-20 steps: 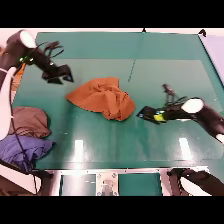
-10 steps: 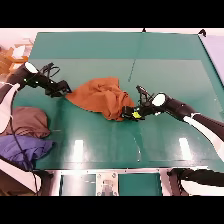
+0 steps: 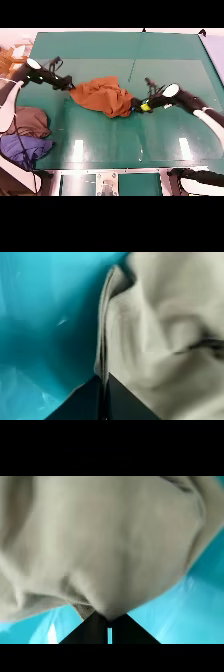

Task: Fold the shirts.

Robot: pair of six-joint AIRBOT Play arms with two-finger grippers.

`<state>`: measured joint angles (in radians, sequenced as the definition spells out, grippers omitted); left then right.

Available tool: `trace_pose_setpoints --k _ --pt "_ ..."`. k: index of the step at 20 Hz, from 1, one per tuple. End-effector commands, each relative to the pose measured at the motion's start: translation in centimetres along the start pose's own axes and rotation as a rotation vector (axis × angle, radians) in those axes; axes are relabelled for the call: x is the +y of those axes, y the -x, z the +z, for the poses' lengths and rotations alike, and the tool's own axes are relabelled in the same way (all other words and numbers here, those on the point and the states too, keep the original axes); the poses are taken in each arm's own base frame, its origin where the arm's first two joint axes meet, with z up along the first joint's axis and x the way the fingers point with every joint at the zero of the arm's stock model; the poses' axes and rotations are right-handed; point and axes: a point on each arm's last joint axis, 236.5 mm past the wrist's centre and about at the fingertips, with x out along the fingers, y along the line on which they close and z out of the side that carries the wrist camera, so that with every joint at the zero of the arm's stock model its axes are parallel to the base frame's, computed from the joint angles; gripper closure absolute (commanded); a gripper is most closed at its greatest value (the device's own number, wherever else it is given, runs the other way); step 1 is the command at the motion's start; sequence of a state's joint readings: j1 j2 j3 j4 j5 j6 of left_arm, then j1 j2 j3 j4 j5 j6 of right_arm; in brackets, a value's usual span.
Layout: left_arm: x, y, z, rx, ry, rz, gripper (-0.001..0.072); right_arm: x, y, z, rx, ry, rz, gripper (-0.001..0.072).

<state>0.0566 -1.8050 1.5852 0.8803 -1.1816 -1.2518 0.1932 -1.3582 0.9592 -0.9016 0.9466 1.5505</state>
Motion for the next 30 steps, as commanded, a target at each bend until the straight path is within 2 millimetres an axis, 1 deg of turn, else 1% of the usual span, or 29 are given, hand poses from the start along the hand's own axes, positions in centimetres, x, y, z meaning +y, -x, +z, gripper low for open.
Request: trace_pose_setpoints --k 1,2,3,4,5,6,7,8,9,10,11,12,13,14,15,16,17,18,19,20,21,22,24,25,27,28,29,30 --pt "-5.8 7.3 4.5 -0.154 -0.120 -0.029 0.0681 1.0 8.9 4.7 -0.163 0.064 0.026 0.0693" --pt "-8.3 10.6 5.9 -0.231 -0.162 -0.034 0.0681 2.0 13.2 6.7 -0.258 0.091 0.038 0.0693" --pt "-11.5 14.7 7.1 -0.325 -0.229 -0.043 0.0682 3.1 17.6 7.9 -0.349 0.127 0.045 0.0693" --pt "-14.8 18.8 7.7 -0.416 -0.280 -0.057 0.0681 4.6 22.5 8.8 -0.449 0.184 0.044 0.0694" --pt "-18.4 23.5 7.8 -0.518 -0.344 -0.068 0.0681 6.0 26.9 9.1 -0.542 0.222 0.039 0.0694" --pt "-21.6 28.0 7.3 -0.615 -0.414 -0.068 0.0681 7.5 31.6 9.0 -0.642 0.271 0.027 0.0694" --pt "-24.9 32.7 6.1 -0.716 -0.479 -0.071 0.0681 8.8 35.7 8.6 -0.733 0.321 0.009 0.0693" --pt "-27.7 36.5 4.4 -0.803 -0.524 -0.076 0.0681 10.1 39.6 7.7 -0.824 0.357 -0.012 0.0693" --pt "-30.1 40.0 2.3 -0.888 -0.559 -0.082 0.0681 11.1 42.8 6.8 -0.907 0.385 -0.035 0.0694" --pt "-31.6 42.5 0.2 -0.940 -0.579 -0.079 0.0681 12.0 45.8 5.5 -0.989 0.407 -0.061 0.0693" --pt "-32.8 44.4 -2.2 -0.969 -0.603 -0.069 0.0681 12.8 48.0 4.3 -1.053 0.428 -0.083 0.0694" --pt "-33.5 45.5 -4.2 -0.979 -0.620 -0.058 0.0681 13.6 49.9 2.9 -1.110 0.448 -0.104 0.0693" --pt "-33.9 46.1 -6.2 -0.972 -0.628 -0.043 0.0681 14.4 51.2 1.8 -1.153 0.478 -0.127 0.0693" --pt "-33.8 46.1 -7.5 -0.951 -0.625 -0.030 0.0680 15.1 52.0 0.9 -1.182 0.501 -0.137 0.0693" --pt "-33.3 45.7 -8.3 -0.921 -0.612 -0.007 0.0680 15.4 52.3 0.6 -1.196 0.508 -0.136 0.0693" --pt "-32.2 45.0 -8.5 -0.881 -0.589 0.027 0.0680 15.3 52.1 0.6 -1.188 0.506 -0.135 0.0693" --pt "-30.8 44.1 -8.2 -0.843 -0.556 0.060 0.0680 14.8 51.5 1.1 -1.165 0.494 -0.130 0.0693" --pt "-29.0 42.7 -7.4 -0.804 -0.513 0.090 0.0680 13.9 50.3 2.0 -1.130 0.469 -0.117 0.0693" --pt "-27.0 40.7 -6.5 -0.757 -0.468 0.106 0.0680 12.8 48.7 3.1 -1.083 0.436 -0.093 0.0693" --pt "-25.1 38.4 -5.7 -0.709 -0.421 0.110 0.0680 11.3 46.3 4.4 -1.016 0.399 -0.060 0.0693" --pt "-22.7 35.3 -4.8 -0.656 -0.363 0.109 0.0680 9.8 43.5 5.6 -0.943 0.370 -0.032 0.0693" --pt "-20.3 32.1 -4.2 -0.611 -0.312 0.107 0.0680 7.8 39.9 6.9 -0.859 0.328 -0.014 0.0693" --pt "-14.7 24.9 -3.3 -0.544 -0.209 0.107 0.0680 3.7 32.1 9.2 -0.704 0.241 0.014 0.0693" --pt "-11.7 20.9 -3.2 -0.506 -0.158 0.107 0.0680 1.6 27.9 10.2 -0.637 0.187 0.021 0.0693" --pt "-6.4 13.4 -3.3 -0.432 -0.057 0.096 0.0680 -2.6 20.2 11.7 -0.524 0.088 0.013 0.0692" --pt "-4.4 10.2 -3.3 -0.398 -0.016 0.080 0.0680 -4.8 16.4 12.1 -0.459 0.036 0.004 0.0692" --pt "-2.5 7.1 -3.0 -0.356 0.019 0.067 0.0680 -6.8 13.1 12.5 -0.398 -0.010 -0.005 0.0692" --pt "-1.2 4.6 -2.7 -0.324 0.037 0.048 0.0680 -8.3 10.6 12.9 -0.354 -0.049 -0.006 0.0692"
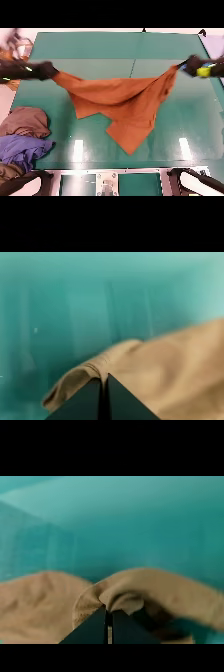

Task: Fold the shirts.

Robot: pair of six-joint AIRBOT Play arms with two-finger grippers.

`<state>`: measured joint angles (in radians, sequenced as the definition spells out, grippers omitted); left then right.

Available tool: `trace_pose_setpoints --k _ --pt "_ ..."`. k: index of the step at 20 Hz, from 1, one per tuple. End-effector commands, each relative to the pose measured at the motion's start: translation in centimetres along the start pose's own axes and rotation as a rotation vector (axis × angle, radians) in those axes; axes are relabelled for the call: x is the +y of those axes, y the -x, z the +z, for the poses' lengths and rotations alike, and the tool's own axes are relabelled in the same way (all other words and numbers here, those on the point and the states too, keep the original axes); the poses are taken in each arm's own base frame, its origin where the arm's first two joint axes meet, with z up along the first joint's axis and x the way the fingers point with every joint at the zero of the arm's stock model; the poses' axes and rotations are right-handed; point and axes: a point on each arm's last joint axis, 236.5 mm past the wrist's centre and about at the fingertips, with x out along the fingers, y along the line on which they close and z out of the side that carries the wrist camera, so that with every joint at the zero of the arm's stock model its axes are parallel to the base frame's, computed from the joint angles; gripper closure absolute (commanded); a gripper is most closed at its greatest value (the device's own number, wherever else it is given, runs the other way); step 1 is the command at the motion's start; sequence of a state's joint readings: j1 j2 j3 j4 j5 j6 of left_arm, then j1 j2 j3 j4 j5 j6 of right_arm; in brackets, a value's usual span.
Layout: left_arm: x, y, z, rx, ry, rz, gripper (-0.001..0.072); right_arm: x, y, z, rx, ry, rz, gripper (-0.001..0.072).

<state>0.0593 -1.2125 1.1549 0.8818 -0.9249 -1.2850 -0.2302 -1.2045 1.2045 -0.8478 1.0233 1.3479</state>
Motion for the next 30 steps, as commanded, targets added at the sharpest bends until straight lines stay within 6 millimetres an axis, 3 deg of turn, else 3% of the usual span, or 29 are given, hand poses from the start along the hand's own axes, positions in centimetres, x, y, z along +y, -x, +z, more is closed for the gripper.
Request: trace_pose_setpoints --k 1,3,4,5,8,10,11,12,13,15,18,21,24,25,28,30 --pt "5.4 -9.3 -3.9 0.083 0.115 -0.018 0.0680 -6.3 -9.7 -5.4 0.180 -0.142 -0.049 0.0692" --pt "6.6 -11.9 -4.1 0.126 0.140 -0.026 0.0679 -8.1 -11.4 -5.8 0.219 -0.172 -0.061 0.0672" --pt "7.0 -12.5 -4.0 0.141 0.130 -0.025 0.0679 -8.5 -11.0 -5.5 0.223 -0.178 -0.061 0.0535" --pt "7.2 -12.7 -3.7 0.144 0.118 -0.022 0.0679 -8.8 -9.8 -4.9 0.231 -0.180 -0.057 0.0383" --pt "7.1 -12.3 -2.4 0.131 0.063 -0.007 0.0678 -10.3 -3.8 -4.8 0.289 -0.202 -0.067 0.0352" --pt "7.1 -11.8 -2.1 0.154 0.021 0.007 0.0678 -12.2 -0.7 -8.4 0.368 -0.273 -0.134 0.0265" --pt "7.0 -11.6 -1.9 0.165 0.002 0.008 0.0651 -13.0 -0.1 -11.2 0.406 -0.312 -0.167 0.0212" --pt "6.7 -11.2 -1.6 0.176 -0.017 0.004 0.0325 -13.1 -0.2 -14.1 0.447 -0.349 -0.170 0.0200" --pt "6.4 -10.9 -1.4 0.186 -0.021 0.003 0.0128 -12.8 -0.9 -17.5 0.505 -0.385 -0.161 0.0200" --pt "6.1 -10.0 -1.0 0.217 -0.039 0.017 0.0164 -11.6 -2.8 -23.1 0.591 -0.406 -0.122 0.0200" --pt "7.1 -8.6 -0.9 0.277 -0.085 0.087 0.0163 -9.2 -5.7 -26.3 0.596 -0.381 -0.073 0.0204" --pt "10.7 -6.9 -1.8 0.354 -0.116 0.254 0.0163 -8.1 -7.4 -26.7 0.588 -0.348 -0.071 0.0252" --pt "13.8 -6.1 -2.5 0.389 -0.096 0.316 0.0164 -8.0 -8.6 -26.7 0.572 -0.354 -0.059 0.0636" --pt "14.6 -6.0 -2.5 0.382 -0.053 0.303 0.0164 -8.0 -8.7 -26.4 0.568 -0.331 -0.052 0.0692" --pt "17.4 -6.5 -3.3 0.384 0.054 0.278 0.0164 -8.6 -8.7 -24.1 0.516 -0.330 -0.055 0.0692" --pt "17.4 -8.1 -4.5 0.413 0.078 0.214 0.0165 -8.4 -8.8 -22.4 0.484 -0.314 -0.049 0.0692"
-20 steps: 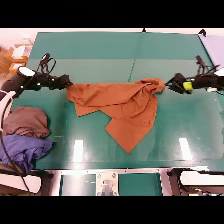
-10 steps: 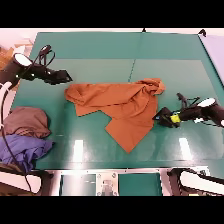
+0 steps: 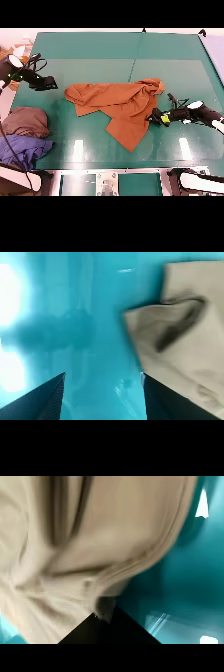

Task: Fold the shirts.

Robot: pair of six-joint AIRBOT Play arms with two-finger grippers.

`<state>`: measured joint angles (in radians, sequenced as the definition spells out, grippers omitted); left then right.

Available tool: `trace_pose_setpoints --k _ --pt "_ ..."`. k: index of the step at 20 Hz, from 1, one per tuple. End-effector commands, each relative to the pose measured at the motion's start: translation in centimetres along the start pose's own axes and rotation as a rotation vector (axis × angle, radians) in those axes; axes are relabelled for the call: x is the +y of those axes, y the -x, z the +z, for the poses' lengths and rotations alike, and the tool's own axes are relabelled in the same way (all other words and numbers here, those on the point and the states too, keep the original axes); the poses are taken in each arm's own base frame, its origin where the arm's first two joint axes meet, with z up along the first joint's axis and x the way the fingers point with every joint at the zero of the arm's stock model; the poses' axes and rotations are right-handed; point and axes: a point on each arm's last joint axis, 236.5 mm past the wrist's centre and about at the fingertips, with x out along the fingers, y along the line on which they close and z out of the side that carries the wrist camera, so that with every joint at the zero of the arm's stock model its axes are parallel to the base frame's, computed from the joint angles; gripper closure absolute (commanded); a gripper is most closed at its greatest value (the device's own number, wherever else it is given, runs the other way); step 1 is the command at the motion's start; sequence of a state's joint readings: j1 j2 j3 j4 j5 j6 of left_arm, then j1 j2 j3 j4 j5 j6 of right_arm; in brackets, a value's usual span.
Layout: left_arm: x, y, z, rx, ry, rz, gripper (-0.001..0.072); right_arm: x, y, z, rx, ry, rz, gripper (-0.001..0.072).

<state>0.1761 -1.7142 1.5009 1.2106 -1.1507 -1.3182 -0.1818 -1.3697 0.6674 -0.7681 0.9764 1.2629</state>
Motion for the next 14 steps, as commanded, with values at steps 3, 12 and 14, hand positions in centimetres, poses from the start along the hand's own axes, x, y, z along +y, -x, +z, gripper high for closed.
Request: trace_pose_setpoints --k 3,12,14 --pt "-2.6 -4.3 -0.5 0.040 0.058 -0.241 0.0166 1.4 1.4 2.8 -0.068 0.038 0.017 0.0692" --pt "-5.6 -7.4 -0.9 0.064 0.145 -0.447 0.0316 1.6 1.5 3.1 -0.074 0.043 0.019 0.0692" --pt "-6.1 -7.4 -0.5 0.044 0.128 -0.475 0.0678 1.7 1.5 2.8 -0.063 0.043 0.022 0.0692"
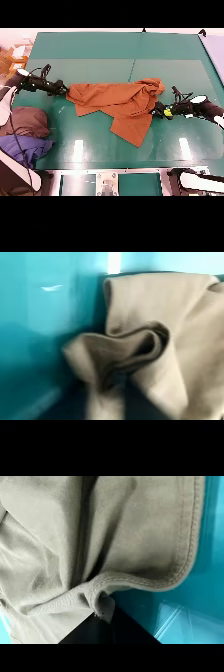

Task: Fold the shirts.

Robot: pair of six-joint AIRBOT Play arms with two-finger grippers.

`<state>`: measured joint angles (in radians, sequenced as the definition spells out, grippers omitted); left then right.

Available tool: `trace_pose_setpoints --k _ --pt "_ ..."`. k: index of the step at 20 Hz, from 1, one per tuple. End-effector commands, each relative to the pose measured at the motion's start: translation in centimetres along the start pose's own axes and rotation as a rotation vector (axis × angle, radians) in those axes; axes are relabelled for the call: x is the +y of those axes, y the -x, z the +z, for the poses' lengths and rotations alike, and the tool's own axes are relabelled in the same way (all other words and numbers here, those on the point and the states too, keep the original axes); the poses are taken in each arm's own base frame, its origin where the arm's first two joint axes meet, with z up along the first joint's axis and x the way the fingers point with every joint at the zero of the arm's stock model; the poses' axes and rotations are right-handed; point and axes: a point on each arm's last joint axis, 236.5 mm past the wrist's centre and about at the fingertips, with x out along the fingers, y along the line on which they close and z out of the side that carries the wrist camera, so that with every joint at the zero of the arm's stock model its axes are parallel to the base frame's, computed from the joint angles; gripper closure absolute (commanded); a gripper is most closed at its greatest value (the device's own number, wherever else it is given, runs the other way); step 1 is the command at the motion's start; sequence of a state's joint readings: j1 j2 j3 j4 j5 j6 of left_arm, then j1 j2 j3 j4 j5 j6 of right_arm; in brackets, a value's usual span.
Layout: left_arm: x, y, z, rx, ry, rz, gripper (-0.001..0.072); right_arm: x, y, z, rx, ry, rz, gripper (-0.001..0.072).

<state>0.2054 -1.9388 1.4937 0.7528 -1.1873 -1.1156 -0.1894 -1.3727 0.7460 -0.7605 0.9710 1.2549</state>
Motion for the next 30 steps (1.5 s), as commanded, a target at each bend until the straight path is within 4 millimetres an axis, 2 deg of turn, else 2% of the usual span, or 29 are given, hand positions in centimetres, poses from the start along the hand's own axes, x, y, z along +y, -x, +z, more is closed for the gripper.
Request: trace_pose_setpoints --k 1,2,4,5,6,7,9,11,13,15,17,19,20,22,24,26,27,28,30 --pt "-1.5 -0.3 0.6 -0.021 -0.015 -0.076 0.0680 0.2 0.1 -0.3 0.015 0.000 0.008 0.0692" --pt "-1.8 0.3 0.6 -0.013 -0.028 -0.078 0.0680 0.5 0.2 -0.4 0.024 0.007 0.015 0.0692" --pt "-3.3 3.1 1.5 -0.037 -0.055 -0.092 0.0681 2.1 1.5 -0.1 0.037 0.041 0.044 0.0693" --pt "-4.7 5.1 2.3 -0.067 -0.076 -0.097 0.0681 3.6 3.0 0.5 0.027 0.079 0.066 0.0693" --pt "-7.0 7.9 3.2 -0.111 -0.134 -0.098 0.0681 5.6 5.0 1.4 0.000 0.125 0.096 0.0693" --pt "-9.6 10.8 4.1 -0.168 -0.199 -0.094 0.0681 8.1 7.8 2.6 -0.050 0.180 0.133 0.0693" --pt "-17.0 18.1 5.5 -0.337 -0.342 -0.107 0.0681 14.6 15.8 5.3 -0.240 0.318 0.222 0.0693" --pt "-26.8 26.8 4.6 -0.544 -0.521 -0.174 0.0681 21.5 26.5 6.3 -0.505 0.489 0.279 0.0693" --pt "-35.7 35.2 1.2 -0.758 -0.693 -0.226 0.0681 26.4 36.1 4.5 -0.746 0.646 0.257 0.0693" --pt "-42.3 42.1 -4.1 -0.943 -0.849 -0.219 0.0681 30.3 44.7 1.0 -0.992 0.769 0.213 0.0693" --pt "-46.9 46.9 -10.2 -1.092 -0.963 -0.210 0.0681 33.3 51.4 -3.4 -1.228 0.855 0.156 0.0693" --pt "-49.8 49.8 -15.7 -1.203 -1.046 -0.195 0.0681 35.3 55.6 -7.4 -1.413 0.907 0.113 0.0693" --pt "-50.6 50.9 -17.8 -1.251 -1.074 -0.177 0.0680 36.1 57.0 -8.9 -1.488 0.922 0.102 0.0693" --pt "-50.6 52.4 -19.6 -1.317 -1.064 -0.115 0.0680 36.7 59.0 -10.8 -1.593 0.933 0.083 0.0693" --pt "-48.7 52.6 -18.1 -1.321 -0.973 -0.035 0.0681 36.3 59.2 -10.2 -1.601 0.920 0.065 0.0693" --pt "-45.4 51.3 -14.5 -1.272 -0.856 0.020 0.0681 34.9 57.8 -7.4 -1.531 0.875 0.068 0.0693" --pt "-43.7 49.6 -12.2 -1.215 -0.804 0.022 0.0680 33.5 56.7 -5.3 -1.482 0.834 0.070 0.0693" --pt "-41.7 47.6 -9.9 -1.144 -0.754 0.021 0.0680 31.9 55.2 -2.8 -1.421 0.782 0.086 0.0693" --pt "-36.7 41.5 -5.0 -0.949 -0.627 -0.006 0.0680 27.9 50.7 2.4 -1.268 0.652 0.144 0.0693"
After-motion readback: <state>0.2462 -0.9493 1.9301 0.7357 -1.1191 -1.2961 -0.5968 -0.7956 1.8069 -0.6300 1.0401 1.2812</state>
